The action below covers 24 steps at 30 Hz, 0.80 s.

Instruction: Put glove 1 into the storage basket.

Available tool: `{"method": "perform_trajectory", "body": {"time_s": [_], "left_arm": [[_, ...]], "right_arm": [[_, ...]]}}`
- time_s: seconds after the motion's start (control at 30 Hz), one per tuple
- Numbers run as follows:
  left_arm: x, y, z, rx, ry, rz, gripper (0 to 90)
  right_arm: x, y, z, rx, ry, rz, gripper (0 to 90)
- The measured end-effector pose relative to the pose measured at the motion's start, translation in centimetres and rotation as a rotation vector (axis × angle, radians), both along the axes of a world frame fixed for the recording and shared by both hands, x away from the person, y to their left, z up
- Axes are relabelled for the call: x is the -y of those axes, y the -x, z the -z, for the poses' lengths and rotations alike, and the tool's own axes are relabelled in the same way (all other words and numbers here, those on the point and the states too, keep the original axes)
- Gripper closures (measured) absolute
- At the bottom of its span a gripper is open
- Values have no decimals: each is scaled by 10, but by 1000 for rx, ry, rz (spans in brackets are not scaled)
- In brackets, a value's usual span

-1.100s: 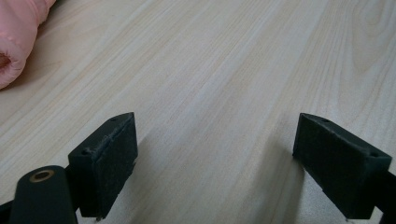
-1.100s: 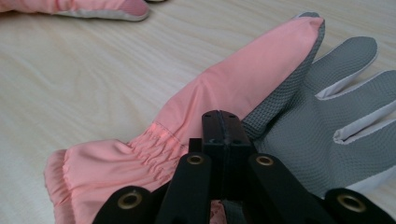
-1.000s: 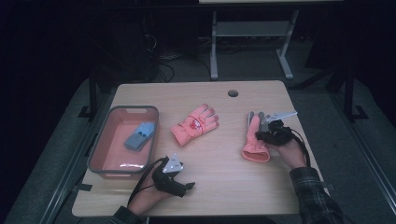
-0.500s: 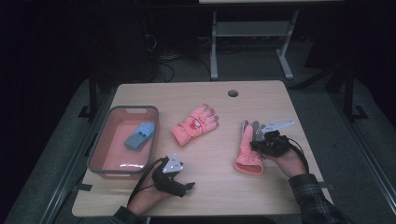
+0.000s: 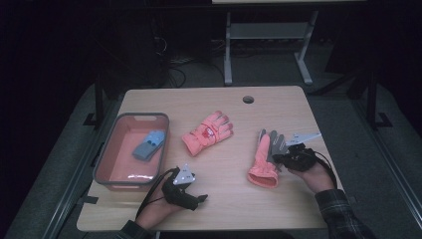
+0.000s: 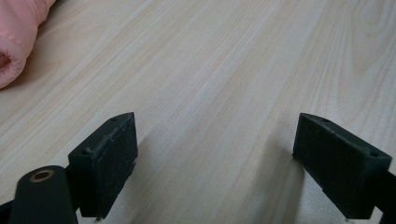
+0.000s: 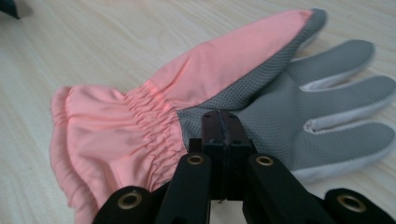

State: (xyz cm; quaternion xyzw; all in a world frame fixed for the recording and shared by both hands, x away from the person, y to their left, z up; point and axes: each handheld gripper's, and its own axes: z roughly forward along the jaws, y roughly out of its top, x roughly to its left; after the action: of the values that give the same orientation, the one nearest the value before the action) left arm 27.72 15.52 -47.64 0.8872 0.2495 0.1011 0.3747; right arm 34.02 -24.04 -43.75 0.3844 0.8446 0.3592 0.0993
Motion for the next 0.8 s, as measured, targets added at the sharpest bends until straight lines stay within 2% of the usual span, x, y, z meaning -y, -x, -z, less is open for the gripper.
{"method": "perform_trajectory", "body": {"time_s": [0.4, 0.8], "left_arm": [[0, 0, 0, 1, 0, 0, 132], [0, 0, 0, 5, -2, 2, 132]], "right_arm": [[-27, 14, 2, -11, 18, -113, 900], [-51, 22, 2, -12, 25, -198, 900]]}}
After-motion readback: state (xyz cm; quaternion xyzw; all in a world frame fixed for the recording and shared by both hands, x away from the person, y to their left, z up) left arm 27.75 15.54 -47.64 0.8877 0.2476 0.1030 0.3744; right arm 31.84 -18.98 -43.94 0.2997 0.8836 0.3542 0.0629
